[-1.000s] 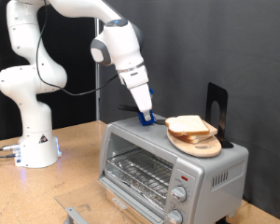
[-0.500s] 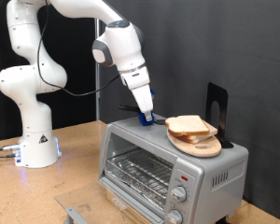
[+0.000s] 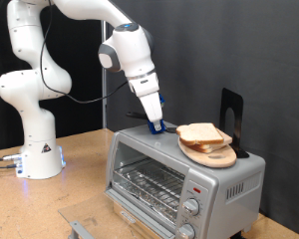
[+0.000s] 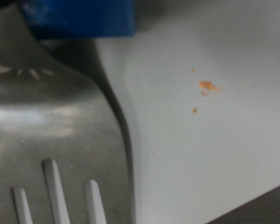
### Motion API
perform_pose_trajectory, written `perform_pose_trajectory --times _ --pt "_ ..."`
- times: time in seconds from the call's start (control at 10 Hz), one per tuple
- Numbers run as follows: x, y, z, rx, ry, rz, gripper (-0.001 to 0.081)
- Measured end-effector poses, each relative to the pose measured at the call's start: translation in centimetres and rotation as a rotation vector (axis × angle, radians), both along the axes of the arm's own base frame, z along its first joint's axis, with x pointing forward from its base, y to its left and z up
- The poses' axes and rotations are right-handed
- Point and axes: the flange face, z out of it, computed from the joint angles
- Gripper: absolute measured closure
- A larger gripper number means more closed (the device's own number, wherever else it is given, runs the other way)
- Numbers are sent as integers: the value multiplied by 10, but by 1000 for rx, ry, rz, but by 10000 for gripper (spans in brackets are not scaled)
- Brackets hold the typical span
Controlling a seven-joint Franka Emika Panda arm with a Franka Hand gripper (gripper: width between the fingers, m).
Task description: Make a piece of toast with the oven
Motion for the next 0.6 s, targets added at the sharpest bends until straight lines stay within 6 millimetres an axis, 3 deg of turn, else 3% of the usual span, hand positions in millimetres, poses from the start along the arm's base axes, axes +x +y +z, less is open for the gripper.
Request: perform_pose_trajectory --times 0.3,0.4,0.5,0.6 --pt "2 2 -4 -1 -5 -5 0" --pt "2 2 -6 -2 -4 -6 99" --pt "3 2 -6 -1 -7 -8 99" --pt "4 3 -6 -1 -12 -8 235"
